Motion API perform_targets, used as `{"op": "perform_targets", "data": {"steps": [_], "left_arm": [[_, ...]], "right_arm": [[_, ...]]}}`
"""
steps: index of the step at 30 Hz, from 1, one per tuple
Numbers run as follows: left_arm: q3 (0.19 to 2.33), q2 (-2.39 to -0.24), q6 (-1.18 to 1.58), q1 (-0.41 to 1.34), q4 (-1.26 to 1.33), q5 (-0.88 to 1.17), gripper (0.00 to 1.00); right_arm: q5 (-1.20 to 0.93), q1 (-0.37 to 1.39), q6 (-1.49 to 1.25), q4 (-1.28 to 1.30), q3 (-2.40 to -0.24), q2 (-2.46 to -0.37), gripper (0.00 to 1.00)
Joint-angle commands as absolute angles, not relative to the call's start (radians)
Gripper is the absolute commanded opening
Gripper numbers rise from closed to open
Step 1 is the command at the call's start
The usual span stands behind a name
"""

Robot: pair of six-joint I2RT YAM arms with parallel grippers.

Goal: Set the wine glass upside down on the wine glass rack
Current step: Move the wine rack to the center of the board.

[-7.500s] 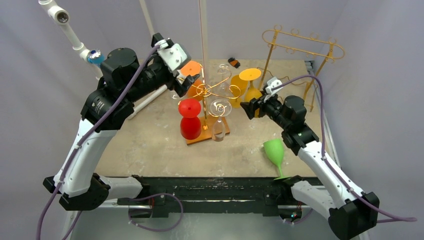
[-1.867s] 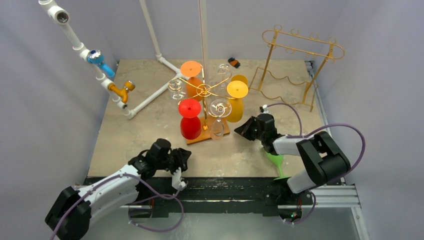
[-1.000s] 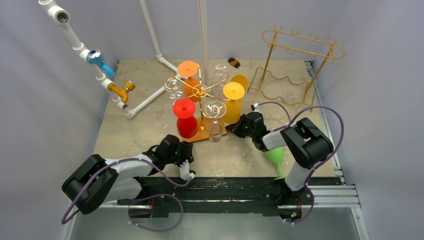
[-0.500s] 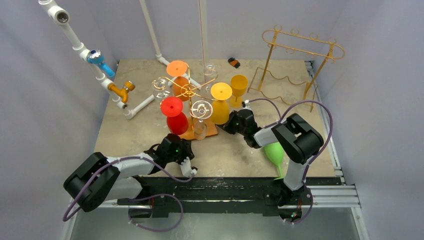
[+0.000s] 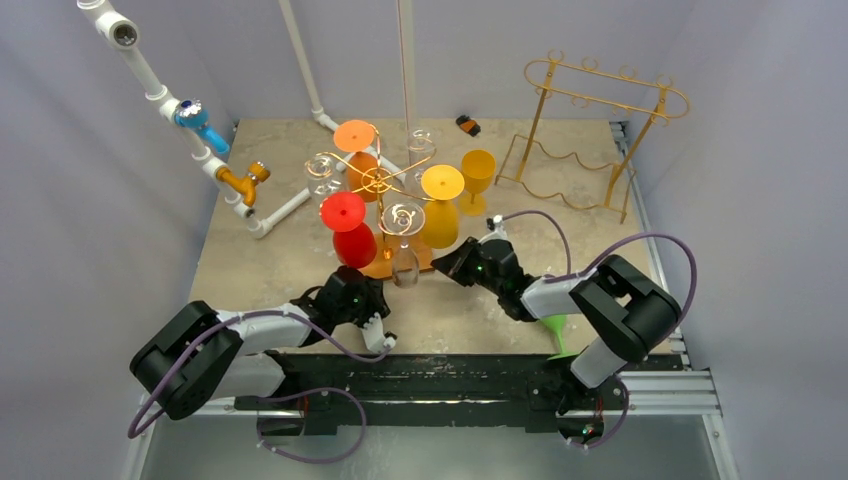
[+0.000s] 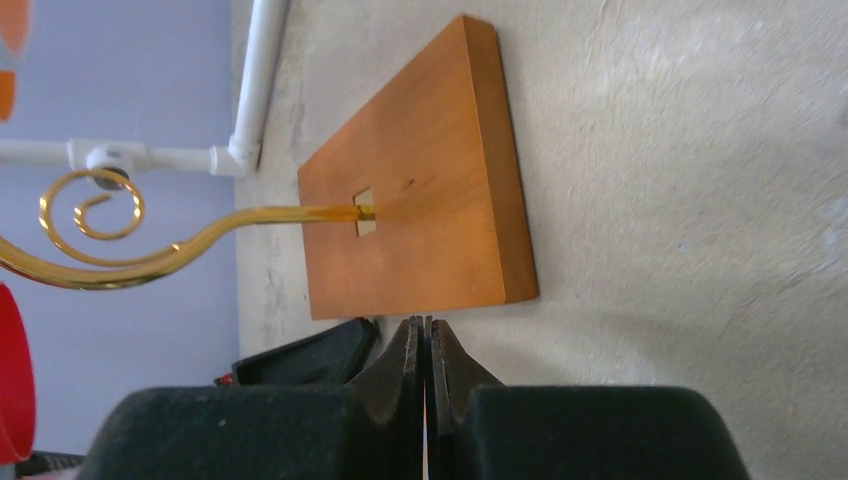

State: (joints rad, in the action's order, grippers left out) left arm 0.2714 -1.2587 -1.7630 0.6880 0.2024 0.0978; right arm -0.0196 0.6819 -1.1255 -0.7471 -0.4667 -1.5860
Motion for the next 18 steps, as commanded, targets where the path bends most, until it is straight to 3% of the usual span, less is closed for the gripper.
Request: {"op": "perform_targets", "data": {"steps": [1,18], "left_arm": [[0.288,-1.283,-1.749,0.68,0.174,0.027,0.24],[0.323,-1.333,-1.77,0.645,0.195,0.009,0.22]], "right_arm": [[0.015,0.725,-1.14,-0.767,-0.47,-1.638,0.0],[0.034,0.745,-1.146,-0.825,-0.545,-1.804,0.0]]}}
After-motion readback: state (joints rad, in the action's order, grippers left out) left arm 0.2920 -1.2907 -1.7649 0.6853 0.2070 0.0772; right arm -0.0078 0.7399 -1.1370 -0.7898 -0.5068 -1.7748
